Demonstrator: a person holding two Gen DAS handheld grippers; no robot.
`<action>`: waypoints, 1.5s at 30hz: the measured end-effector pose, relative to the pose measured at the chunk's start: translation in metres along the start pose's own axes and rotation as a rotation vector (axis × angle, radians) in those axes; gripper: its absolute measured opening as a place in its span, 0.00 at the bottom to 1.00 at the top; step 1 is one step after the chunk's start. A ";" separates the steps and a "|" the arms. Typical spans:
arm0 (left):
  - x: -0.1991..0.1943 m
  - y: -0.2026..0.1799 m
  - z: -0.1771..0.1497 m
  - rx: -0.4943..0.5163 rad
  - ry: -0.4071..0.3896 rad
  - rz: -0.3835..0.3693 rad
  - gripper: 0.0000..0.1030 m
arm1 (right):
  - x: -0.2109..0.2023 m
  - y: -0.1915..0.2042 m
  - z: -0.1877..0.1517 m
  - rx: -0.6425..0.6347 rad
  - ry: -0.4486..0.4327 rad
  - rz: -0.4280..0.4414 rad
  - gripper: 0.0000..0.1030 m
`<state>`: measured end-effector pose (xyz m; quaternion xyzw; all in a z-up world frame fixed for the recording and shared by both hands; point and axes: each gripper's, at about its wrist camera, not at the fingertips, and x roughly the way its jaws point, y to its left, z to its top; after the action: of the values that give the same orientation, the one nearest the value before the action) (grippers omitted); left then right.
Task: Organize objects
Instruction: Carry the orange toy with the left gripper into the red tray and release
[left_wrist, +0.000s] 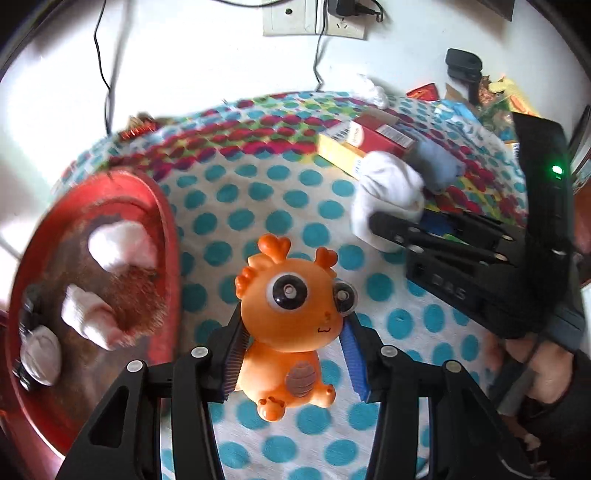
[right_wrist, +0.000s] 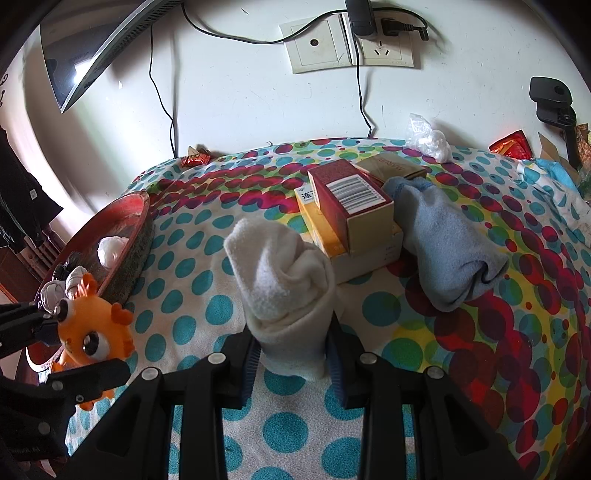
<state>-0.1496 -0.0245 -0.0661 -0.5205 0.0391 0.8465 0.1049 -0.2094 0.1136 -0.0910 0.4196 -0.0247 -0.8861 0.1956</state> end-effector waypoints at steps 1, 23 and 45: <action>-0.002 0.001 -0.002 -0.012 -0.001 -0.002 0.43 | 0.000 0.000 0.000 0.000 0.000 -0.001 0.31; -0.038 0.021 -0.020 -0.095 -0.066 0.038 0.43 | 0.001 0.002 -0.002 -0.002 0.000 -0.015 0.31; -0.084 0.174 -0.019 -0.320 -0.124 0.251 0.43 | 0.001 0.004 -0.002 -0.001 -0.001 -0.023 0.31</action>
<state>-0.1346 -0.2093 -0.0077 -0.4685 -0.0376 0.8787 -0.0832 -0.2079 0.1100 -0.0923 0.4195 -0.0195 -0.8884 0.1856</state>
